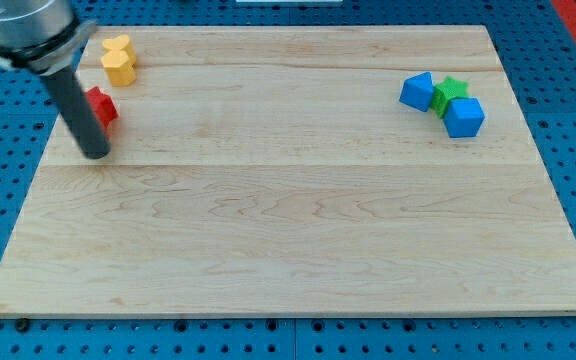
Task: Push the yellow heart into the hexagon
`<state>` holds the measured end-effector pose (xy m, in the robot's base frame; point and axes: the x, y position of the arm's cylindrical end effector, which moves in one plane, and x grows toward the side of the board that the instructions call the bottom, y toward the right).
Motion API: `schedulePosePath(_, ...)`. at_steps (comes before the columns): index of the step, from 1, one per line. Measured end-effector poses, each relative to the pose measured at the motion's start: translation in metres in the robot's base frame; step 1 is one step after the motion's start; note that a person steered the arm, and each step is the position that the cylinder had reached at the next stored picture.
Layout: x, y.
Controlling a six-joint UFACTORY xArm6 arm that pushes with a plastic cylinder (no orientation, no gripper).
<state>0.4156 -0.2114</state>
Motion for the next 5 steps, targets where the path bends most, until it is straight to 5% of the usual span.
schedulePosePath(3, -0.173, 0.034)
schedulePosePath(5, -0.210, -0.013)
